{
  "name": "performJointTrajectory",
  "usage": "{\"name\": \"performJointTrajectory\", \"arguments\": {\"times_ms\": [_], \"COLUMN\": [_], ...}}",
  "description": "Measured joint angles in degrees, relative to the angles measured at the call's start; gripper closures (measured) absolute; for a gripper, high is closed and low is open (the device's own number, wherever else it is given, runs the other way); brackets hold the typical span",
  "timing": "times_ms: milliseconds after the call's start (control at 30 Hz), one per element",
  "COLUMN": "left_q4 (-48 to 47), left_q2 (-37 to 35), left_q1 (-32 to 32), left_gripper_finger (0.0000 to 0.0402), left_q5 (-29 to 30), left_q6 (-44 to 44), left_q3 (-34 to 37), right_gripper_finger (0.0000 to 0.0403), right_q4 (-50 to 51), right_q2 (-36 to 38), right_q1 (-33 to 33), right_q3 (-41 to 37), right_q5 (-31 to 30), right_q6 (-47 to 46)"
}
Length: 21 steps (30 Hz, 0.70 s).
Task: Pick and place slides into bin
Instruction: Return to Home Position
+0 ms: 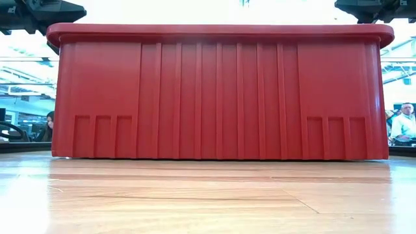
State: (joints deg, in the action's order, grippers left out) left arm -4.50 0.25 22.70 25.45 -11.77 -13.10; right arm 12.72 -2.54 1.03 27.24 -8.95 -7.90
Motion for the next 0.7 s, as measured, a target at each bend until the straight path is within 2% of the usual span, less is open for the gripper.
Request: {"name": "performJointTrajectory", "arguments": {"times_ms": [700], "left_q4": [0.0], "left_q2": [0.0], "left_q1": [0.0], "left_gripper_finger": [0.0382], "left_q5": [0.0], "left_q6": [0.0], "left_q3": [0.0], "right_gripper_finger": [0.0403], "right_q4": [0.0], "right_q2": [0.0], "right_q1": [0.0], "right_q3": [0.0], "right_q5": [0.0], "right_q6": [0.0]}}
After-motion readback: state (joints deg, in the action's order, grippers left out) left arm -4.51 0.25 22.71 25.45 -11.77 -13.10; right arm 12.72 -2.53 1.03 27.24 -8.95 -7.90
